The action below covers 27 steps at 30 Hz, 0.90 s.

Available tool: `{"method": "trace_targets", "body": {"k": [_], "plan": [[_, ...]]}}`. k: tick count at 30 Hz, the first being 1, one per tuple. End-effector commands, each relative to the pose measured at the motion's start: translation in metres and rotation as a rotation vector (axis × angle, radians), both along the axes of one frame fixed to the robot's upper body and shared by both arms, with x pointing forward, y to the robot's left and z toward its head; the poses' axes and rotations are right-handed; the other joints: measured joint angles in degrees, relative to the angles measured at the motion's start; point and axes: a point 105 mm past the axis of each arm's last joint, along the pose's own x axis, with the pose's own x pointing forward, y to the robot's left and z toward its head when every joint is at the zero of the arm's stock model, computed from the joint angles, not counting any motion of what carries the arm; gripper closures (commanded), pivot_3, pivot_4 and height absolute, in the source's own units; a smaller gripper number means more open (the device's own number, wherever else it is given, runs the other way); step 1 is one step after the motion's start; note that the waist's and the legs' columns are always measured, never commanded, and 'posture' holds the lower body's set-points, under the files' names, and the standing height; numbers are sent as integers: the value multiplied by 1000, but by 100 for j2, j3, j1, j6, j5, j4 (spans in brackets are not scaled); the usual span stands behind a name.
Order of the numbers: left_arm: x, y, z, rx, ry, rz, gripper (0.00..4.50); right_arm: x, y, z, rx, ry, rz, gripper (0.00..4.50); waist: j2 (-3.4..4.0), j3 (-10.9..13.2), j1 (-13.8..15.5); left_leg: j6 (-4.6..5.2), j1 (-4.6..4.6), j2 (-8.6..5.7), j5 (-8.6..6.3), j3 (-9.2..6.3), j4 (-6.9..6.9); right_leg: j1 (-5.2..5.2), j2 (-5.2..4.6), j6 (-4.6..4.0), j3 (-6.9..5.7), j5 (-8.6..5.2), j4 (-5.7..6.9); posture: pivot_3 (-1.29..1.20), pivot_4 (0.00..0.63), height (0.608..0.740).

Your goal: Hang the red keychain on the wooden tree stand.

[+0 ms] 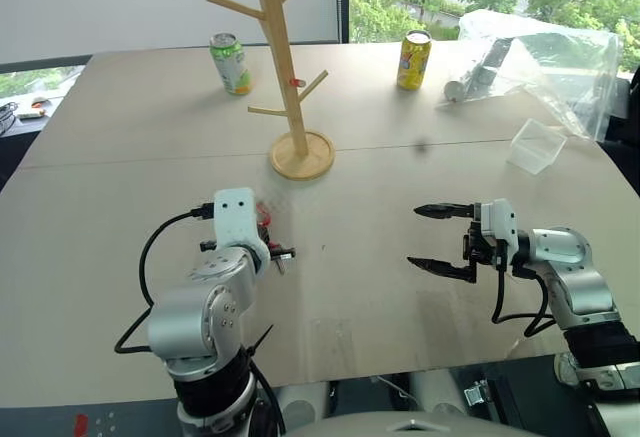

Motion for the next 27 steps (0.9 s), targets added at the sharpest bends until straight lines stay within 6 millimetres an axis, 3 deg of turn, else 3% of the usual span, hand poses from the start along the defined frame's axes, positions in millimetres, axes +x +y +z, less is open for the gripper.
{"method": "trace_targets", "body": {"k": [1, 7, 10, 13, 16, 22, 27], "plan": [[1, -5, 2, -5, -6, -22, 4427, -3, 1, 11, 21, -38, 9, 0, 0, 0, 1, 0, 0, 0, 0, 0, 0, 0, 0, 0, 0, 0, 0, 0, 150, 740], [1, -11, 7, -58, -56, -32, 4427, 0, -1, 15, 28, -46, -3, 0, 0, 0, 2, 0, 0, 0, 0, 0, 0, 0, -1, 0, 0, 0, 0, 0, 150, 740], [-1, -9, 44, 2, -320, -83, 4427, 10, -1, 48, 160, -5, -50, 0, -6, 6, -20, 0, -5, 1, 0, 2, -1, -4, -4, -1, 2, 0, -1, 0, 150, 740], [-9, -1, 65, 71, -479, -88, 4427, 19, -6, 79, 247, 7, -77, 0, -6, 6, -46, -2, -5, 4, 0, 4, -12, -12, -35, -4, 4, 1, 0, 0, 150, 740], [-19, -8, 103, 122, -728, -157, 4427, 24, -12, 109, 283, 31, -76, 0, -5, 8, -18, -2, -6, 3, -1, 6, -15, -15, -52, -9, 1, -1, -1, 0, 150, 740], [-22, -33, 134, 164, -979, -269, 4427, 27, -13, 150, 290, 47, -38, 0, -8, 7, 11, 7, -21, -5, -5, 3, -16, -5, -75, -12, -6, -1, -31, 0, 150, 740], [-9, -51, 144, 172, -1066, -320, 4427, 31, -8, 161, 221, 74, -19, 0, -8, 7, 3, 11, -21, -8, -5, 5, -17, -7, -67, -11, -21, -2, -32, 0, 150, 740]]}}
